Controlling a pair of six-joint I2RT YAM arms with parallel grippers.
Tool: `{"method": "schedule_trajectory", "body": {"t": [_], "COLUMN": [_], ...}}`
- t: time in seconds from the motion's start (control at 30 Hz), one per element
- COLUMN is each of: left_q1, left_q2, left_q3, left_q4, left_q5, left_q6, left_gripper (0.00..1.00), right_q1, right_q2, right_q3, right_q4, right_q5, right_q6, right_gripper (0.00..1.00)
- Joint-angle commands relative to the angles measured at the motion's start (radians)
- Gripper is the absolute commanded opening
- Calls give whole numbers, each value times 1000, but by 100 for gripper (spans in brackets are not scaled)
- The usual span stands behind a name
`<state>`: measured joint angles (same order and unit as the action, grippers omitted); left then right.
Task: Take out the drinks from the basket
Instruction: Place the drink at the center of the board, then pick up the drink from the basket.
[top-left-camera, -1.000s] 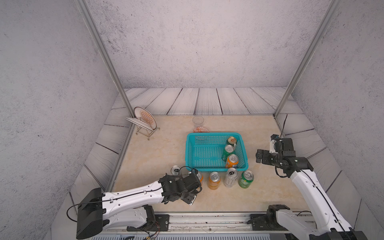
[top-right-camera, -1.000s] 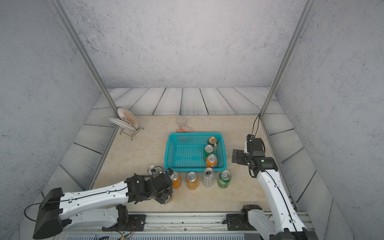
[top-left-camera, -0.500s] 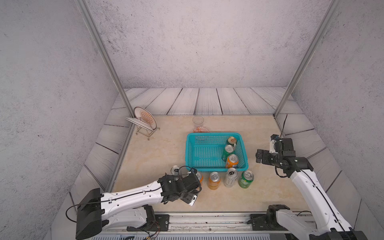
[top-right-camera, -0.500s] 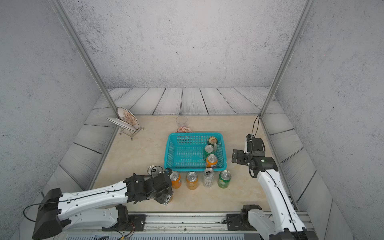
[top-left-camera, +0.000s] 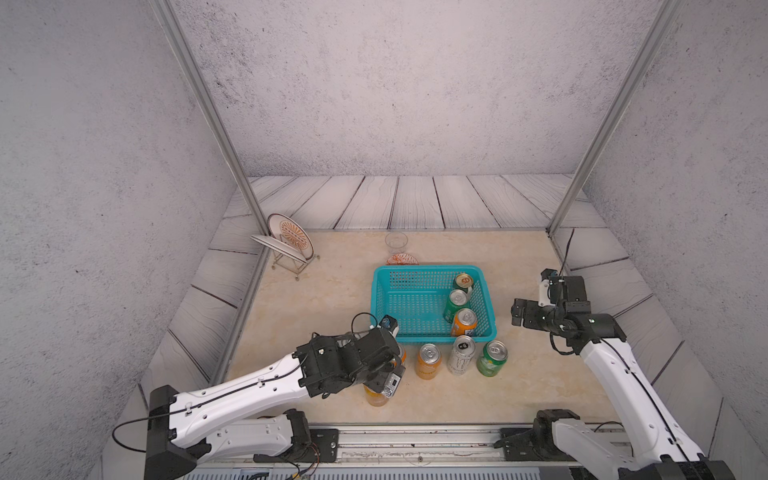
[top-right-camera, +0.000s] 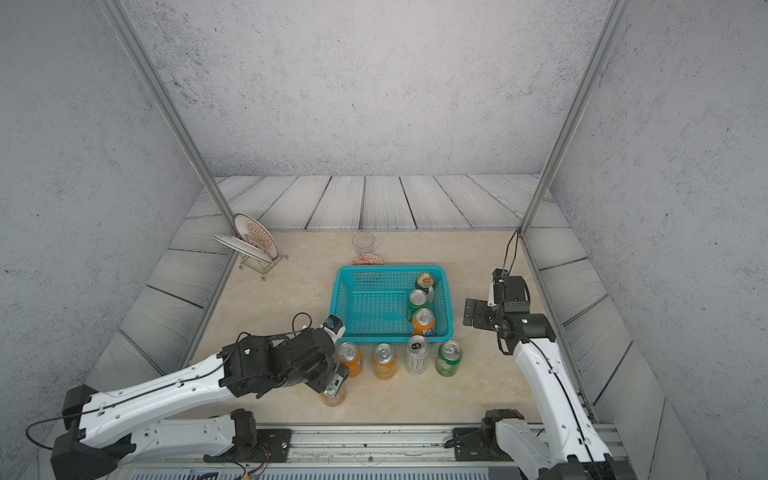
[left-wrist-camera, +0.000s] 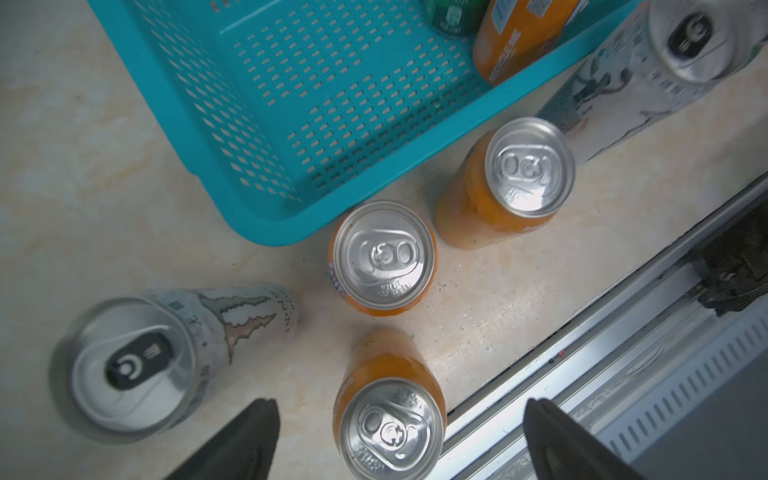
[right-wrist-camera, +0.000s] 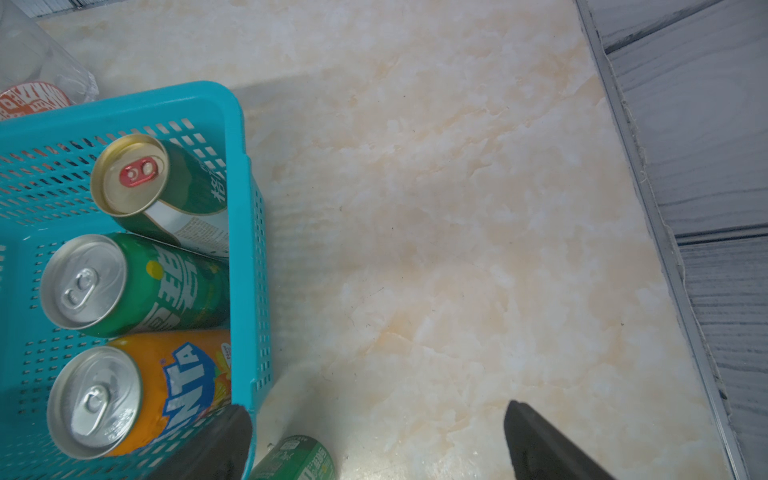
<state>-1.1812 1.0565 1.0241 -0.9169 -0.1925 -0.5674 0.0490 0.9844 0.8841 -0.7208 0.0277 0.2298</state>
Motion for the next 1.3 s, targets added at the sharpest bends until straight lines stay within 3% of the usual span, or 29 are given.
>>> {"method": "schedule_trajectory", "body": {"t": [0.0, 0.2, 0.57, 1.0, 1.27], "left_q1": [-3, 6, 23, 98, 116], "left_q2": [40, 217, 562, 916, 1108], "left_q3": [115, 336, 683, 984, 1159], "left_q4": [-55, -68, -29, -25, -143], "left_q5": [-65, -112, -69, 109, 94], "left_q6": [54, 135, 253, 192, 109], "left_gripper": [99, 99, 99, 99, 99], "right_q1": [-5, -5, -6, -13, -19], "right_q2": [7, 6, 8, 4, -2], "right_q3": [-2, -2, -3, -8, -7], "right_q4": [4, 4, -1, -6, -9], "right_q5": [-8, -5, 18, 58, 75], "right_q6": [-11, -12, -5, 14, 19], "right_gripper": [99, 100, 99, 99, 99]}}
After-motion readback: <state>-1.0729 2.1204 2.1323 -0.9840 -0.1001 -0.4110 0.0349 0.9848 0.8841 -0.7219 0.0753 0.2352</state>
